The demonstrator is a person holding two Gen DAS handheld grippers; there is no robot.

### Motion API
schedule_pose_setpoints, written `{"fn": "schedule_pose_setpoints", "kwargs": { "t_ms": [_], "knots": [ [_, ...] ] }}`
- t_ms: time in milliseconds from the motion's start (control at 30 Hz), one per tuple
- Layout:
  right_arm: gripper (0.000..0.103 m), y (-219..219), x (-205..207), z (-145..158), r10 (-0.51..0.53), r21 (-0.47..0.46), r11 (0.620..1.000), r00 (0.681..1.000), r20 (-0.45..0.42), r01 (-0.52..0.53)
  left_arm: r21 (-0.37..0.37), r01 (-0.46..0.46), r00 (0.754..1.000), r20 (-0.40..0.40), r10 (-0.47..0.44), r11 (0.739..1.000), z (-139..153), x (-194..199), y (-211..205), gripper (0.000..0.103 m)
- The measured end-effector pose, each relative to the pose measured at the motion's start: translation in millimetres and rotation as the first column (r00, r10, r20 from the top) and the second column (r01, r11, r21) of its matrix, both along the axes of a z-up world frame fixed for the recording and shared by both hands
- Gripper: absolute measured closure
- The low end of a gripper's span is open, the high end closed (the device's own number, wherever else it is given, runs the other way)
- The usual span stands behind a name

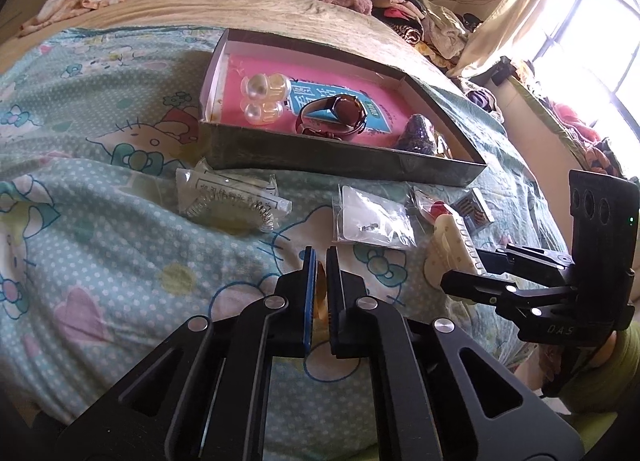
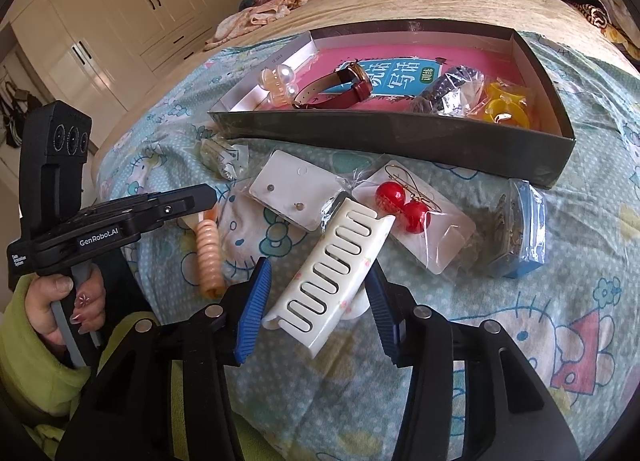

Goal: Organize jewelry
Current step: 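Grasp the beige coiled hair tie with left gripper while right grasps the white comb, then carry the hair tie and white comb into the pink box with both grippers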

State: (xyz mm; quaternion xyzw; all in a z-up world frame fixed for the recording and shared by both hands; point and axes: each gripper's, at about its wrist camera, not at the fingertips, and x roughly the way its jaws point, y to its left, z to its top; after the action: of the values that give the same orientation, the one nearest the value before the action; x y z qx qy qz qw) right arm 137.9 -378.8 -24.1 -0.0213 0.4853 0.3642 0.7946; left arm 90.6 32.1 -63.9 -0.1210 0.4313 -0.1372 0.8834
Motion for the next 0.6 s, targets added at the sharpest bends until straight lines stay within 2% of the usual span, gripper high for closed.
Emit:
{"fn": "schedule_pose_setpoints", "kwargs": {
  "t_ms": [100,600],
  "knots": [
    [0.076,-1.6,-0.5,3.4,0.006,-0.001,1.0,1.0,0.007,-0.006,0.017,-0.008,1.0,0.024,0.007,1.0,6.1,-4.3,-1.3,0.103],
    [0.077,-9.6,-6.1,43.6,0.003,0.032,0.999,0.988,0.153,-0.008,0.047,-0.053,0.994,0.099,0.048,0.997,38.8,-8.2,1.6,0.103]
  ]
}}
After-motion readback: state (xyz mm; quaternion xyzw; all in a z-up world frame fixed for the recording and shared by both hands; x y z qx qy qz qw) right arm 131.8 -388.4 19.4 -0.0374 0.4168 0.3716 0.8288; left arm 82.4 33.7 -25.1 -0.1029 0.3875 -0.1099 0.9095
